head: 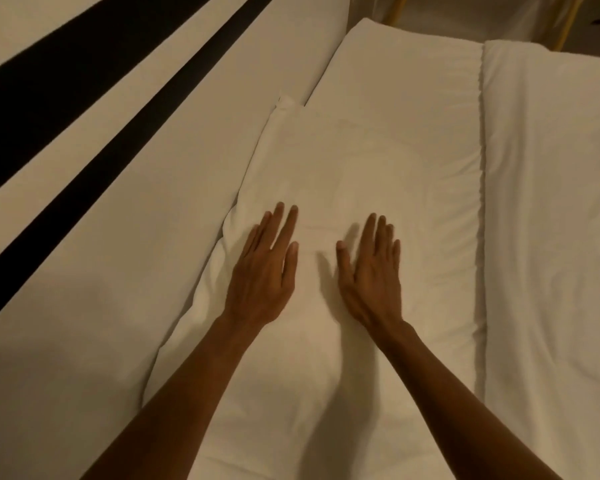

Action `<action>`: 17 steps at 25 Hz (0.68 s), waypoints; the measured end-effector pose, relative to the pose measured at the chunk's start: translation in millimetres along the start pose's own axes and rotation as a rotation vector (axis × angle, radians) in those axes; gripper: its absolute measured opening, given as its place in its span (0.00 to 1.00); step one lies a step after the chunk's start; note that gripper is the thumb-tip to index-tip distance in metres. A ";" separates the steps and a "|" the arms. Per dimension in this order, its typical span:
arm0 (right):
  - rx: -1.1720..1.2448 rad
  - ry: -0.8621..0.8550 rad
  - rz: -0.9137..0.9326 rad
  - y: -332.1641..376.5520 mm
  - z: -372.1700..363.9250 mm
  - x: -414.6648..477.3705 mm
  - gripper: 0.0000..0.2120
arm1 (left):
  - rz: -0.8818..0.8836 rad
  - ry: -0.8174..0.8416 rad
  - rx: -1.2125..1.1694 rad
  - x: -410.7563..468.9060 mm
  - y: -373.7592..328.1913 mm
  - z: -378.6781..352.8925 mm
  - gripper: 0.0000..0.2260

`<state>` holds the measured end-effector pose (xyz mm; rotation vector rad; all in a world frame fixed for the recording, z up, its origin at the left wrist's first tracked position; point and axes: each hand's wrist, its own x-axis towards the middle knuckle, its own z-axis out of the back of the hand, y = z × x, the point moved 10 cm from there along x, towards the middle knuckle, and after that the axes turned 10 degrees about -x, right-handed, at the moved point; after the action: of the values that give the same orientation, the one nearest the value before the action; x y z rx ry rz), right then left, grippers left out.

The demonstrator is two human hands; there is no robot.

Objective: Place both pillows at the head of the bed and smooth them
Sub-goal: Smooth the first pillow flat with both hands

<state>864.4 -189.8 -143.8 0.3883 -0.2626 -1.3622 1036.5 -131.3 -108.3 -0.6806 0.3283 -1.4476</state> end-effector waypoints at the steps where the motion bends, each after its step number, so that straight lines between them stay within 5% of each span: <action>1: -0.018 0.016 0.024 3.9 -11.1 -14.9 0.37 | -0.028 0.060 0.022 -13.7 -0.2 -10.4 0.24; 3: -0.080 0.019 0.018 -15.8 -34.8 -51.7 0.37 | -0.015 0.141 0.094 -56.3 24.8 -23.6 0.25; 8: -0.027 0.028 -0.123 -46.0 -24.4 -78.3 0.39 | 0.178 -0.007 0.099 -127.7 72.7 18.0 0.27; 10: 0.042 -0.027 -0.073 -13.9 -6.2 -73.8 0.40 | 0.143 -0.084 0.040 -108.5 36.2 23.5 0.26; 13: -0.041 0.030 0.082 19.7 -23.6 -99.2 0.41 | 0.049 0.012 0.083 -90.6 3.4 0.6 0.26; 17: -0.156 0.084 0.064 -22.1 -53.2 -149.8 0.40 | 0.254 0.044 0.234 -146.8 51.7 -17.4 0.28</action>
<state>837.1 -40.2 -195.2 0.3036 -0.0976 -1.2901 1049.4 6.7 -181.2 -0.4021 0.2640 -1.2357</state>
